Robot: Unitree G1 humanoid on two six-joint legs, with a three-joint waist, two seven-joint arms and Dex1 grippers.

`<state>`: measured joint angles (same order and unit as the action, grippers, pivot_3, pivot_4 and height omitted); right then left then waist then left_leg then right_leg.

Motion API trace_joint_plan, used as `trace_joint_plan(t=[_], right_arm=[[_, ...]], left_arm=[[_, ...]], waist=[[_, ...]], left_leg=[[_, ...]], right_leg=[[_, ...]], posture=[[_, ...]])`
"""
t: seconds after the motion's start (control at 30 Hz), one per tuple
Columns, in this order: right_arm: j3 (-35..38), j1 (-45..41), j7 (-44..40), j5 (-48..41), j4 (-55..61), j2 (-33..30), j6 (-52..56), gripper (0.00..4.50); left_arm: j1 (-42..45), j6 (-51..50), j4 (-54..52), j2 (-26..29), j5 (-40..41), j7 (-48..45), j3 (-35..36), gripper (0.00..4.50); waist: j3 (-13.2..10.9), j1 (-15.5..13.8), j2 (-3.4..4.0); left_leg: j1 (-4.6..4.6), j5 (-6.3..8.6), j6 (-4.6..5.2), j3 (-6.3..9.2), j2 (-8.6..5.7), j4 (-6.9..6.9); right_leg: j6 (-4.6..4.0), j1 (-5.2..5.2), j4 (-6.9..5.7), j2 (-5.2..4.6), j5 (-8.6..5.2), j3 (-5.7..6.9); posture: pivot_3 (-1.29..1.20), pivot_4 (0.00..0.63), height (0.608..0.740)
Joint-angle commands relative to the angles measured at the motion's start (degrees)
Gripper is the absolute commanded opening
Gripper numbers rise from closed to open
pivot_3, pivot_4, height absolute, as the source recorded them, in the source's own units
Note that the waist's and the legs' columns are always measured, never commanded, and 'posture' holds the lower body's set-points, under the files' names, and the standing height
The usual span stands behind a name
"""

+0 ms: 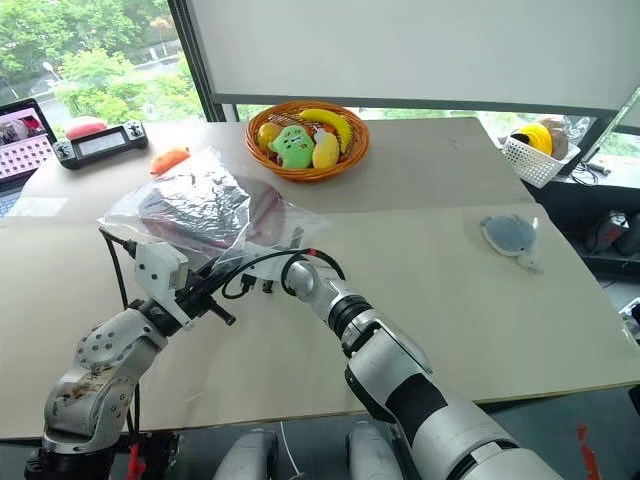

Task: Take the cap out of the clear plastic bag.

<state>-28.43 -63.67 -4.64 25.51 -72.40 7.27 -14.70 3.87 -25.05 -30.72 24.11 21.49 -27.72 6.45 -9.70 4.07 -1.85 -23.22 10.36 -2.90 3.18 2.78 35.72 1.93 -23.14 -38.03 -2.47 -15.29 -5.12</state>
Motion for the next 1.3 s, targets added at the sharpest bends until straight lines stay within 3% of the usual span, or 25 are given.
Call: trace_joint_plan(t=[0.03,0.23,0.37,0.6,0.9,1.03,1.3], right_arm=[[3.83,4.40,-8.04,-6.13,4.85,6.04,-1.45,0.02],[8.64,13.00,-18.78,-15.27,23.32,2.17,6.80,0.02],[7.01,20.81,-19.58,-14.22,40.28,-1.43,13.58,0.02],[3.49,30.05,-21.90,-9.30,59.60,-7.22,23.81,0.02],[2.73,33.79,-14.47,1.98,66.52,-13.37,34.32,0.02],[7.24,35.57,-12.53,0.35,71.97,-14.16,36.27,0.02],[8.89,45.20,-24.52,-6.86,95.57,-22.56,36.06,0.02]], left_arm=[[1.48,1.10,0.98,0.54,-0.40,0.22,0.55,0.00],[2.62,2.13,4.53,1.33,-4.94,2.11,-0.92,0.00],[3.73,2.30,5.66,0.65,-5.64,2.54,-2.40,0.00],[4.62,2.47,6.62,0.01,-6.17,2.88,-3.35,0.00],[4.40,2.57,6.80,-0.30,-6.28,2.68,-4.35,0.00],[4.48,2.79,7.27,-0.35,-6.32,2.74,-4.37,0.00],[4.18,3.21,7.64,-0.73,-6.65,2.93,-4.65,0.00]], waist=[[0.00,0.16,0.00],[0.00,0.22,0.00],[0.00,0.13,0.00],[0.00,-0.31,0.00],[0.00,-0.86,-0.02],[-0.01,-1.78,-0.04],[-0.02,-1.72,-0.04]], left_leg=[[0.00,0.00,0.00,0.00,0.00,0.00],[0.00,0.00,0.00,-0.04,0.02,-0.02],[-0.01,0.00,0.00,-0.04,0.02,-0.07],[-0.08,0.00,0.00,-0.04,0.02,-0.05],[-0.06,0.00,-0.01,-0.04,0.01,-0.04],[-0.12,0.00,-0.01,-0.03,0.00,0.00],[-0.31,0.04,-0.01,-0.03,0.01,-0.10]], right_leg=[[0.00,0.00,0.00,0.00,0.00,0.00],[0.02,0.01,0.03,0.01,-0.01,-0.04],[0.03,-0.04,0.01,0.02,-0.02,-0.05],[0.14,-0.08,0.03,0.01,-0.08,-0.04],[0.39,-0.04,0.07,0.01,-0.23,-0.04],[0.41,-0.05,0.13,0.00,-0.24,-0.02],[0.43,-0.11,0.42,-0.01,-0.25,0.00]], posture=[[0.00,0.150,0.735],[0.00,0.150,0.735],[0.00,0.150,0.735],[0.00,0.150,0.735],[0.00,0.150,0.735],[0.00,0.150,0.735],[0.00,0.150,0.735]])
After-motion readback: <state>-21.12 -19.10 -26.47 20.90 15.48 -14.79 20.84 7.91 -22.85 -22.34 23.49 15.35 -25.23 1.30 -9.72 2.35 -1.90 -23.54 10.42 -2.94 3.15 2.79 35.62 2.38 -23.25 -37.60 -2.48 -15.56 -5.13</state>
